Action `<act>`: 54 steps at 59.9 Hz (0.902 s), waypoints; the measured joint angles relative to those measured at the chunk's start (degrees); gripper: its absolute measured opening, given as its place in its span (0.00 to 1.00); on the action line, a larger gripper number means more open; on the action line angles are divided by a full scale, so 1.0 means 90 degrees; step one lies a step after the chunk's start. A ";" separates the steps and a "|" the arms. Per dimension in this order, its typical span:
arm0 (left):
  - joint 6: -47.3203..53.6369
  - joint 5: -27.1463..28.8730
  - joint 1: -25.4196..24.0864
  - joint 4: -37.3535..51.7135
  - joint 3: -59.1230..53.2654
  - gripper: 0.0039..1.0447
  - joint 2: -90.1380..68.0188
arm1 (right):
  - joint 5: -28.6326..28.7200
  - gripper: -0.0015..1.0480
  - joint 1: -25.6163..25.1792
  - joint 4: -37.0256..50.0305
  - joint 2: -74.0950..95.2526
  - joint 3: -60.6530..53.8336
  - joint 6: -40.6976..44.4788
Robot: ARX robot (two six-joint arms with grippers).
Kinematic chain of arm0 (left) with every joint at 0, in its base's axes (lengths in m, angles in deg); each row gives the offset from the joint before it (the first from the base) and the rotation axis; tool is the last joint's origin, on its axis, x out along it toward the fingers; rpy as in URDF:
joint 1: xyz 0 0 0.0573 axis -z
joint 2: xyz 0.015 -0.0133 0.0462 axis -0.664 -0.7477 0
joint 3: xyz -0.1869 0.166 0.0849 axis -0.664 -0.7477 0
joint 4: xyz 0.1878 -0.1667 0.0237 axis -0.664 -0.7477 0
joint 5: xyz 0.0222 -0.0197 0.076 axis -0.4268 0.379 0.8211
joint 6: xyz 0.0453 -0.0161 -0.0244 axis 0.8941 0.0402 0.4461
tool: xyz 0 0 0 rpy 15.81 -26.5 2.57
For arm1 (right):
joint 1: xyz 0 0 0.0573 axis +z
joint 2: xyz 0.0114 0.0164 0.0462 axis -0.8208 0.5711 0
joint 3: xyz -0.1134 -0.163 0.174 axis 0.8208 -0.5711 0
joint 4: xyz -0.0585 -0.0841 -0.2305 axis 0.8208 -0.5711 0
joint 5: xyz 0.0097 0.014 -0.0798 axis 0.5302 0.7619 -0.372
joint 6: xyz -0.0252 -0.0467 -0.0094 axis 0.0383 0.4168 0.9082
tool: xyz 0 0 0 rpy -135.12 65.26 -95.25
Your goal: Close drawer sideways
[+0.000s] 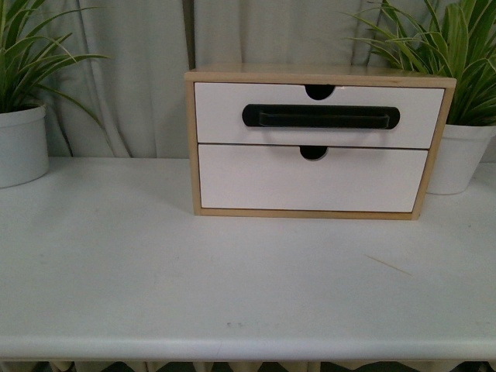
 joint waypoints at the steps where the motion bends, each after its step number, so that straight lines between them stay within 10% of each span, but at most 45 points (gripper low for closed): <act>1: 0.0000 0.0000 -0.0002 -0.0010 0.0000 0.04 0.0049 | 0.0000 0.01 0.0000 0.0000 0.0000 0.0000 0.0002; 27: -0.0002 0.0005 -0.0002 -0.0039 0.0000 0.09 0.0078 | 0.0005 0.02 0.0000 0.0000 -0.0002 0.0000 0.0005; 54: 0.0000 0.0002 -0.0002 -0.0039 0.0000 0.95 0.0078 | 0.0005 0.87 0.0000 0.0000 -0.0002 0.0000 0.0002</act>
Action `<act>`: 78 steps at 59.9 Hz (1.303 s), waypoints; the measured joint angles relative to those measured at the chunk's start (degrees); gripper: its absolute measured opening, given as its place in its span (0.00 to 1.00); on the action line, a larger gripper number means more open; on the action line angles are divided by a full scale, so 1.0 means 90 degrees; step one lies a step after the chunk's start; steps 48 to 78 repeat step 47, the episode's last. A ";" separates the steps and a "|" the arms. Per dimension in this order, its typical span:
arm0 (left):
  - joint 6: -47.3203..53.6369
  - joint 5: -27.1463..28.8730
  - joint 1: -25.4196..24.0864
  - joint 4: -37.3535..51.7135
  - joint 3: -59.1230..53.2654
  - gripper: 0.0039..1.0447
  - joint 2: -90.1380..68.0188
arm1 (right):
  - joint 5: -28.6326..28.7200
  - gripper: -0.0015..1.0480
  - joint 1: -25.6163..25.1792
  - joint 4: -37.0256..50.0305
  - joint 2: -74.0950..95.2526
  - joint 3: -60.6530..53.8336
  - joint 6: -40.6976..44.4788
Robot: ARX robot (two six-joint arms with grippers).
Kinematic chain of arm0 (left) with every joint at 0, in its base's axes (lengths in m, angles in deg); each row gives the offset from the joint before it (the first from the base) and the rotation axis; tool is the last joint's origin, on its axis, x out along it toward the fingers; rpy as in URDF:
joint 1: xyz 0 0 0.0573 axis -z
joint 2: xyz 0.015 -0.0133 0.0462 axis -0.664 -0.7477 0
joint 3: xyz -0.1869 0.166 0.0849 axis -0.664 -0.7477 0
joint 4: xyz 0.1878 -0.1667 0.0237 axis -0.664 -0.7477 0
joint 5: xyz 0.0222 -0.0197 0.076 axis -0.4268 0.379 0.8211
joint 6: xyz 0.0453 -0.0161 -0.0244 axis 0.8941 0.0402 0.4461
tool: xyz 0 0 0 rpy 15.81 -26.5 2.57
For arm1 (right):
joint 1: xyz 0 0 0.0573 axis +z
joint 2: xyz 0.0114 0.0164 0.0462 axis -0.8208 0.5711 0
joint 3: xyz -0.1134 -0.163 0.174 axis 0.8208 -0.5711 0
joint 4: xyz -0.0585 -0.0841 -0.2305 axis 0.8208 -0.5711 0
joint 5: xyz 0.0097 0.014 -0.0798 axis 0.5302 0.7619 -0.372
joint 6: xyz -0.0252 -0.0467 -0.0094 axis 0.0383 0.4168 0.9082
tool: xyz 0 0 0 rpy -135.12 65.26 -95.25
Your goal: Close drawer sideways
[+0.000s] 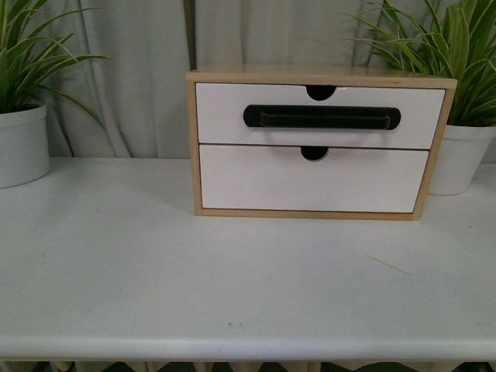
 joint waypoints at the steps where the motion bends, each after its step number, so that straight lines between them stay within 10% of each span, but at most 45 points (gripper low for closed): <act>1: 0.0005 0.0000 0.0000 0.0000 0.0000 0.96 0.0000 | 0.0000 0.90 0.0000 0.0000 0.0000 0.0000 0.0000; 78: 0.0005 0.0000 0.0000 0.0000 0.0000 0.95 0.0000 | 0.0000 0.91 0.0000 0.0000 0.0000 0.0000 -0.0010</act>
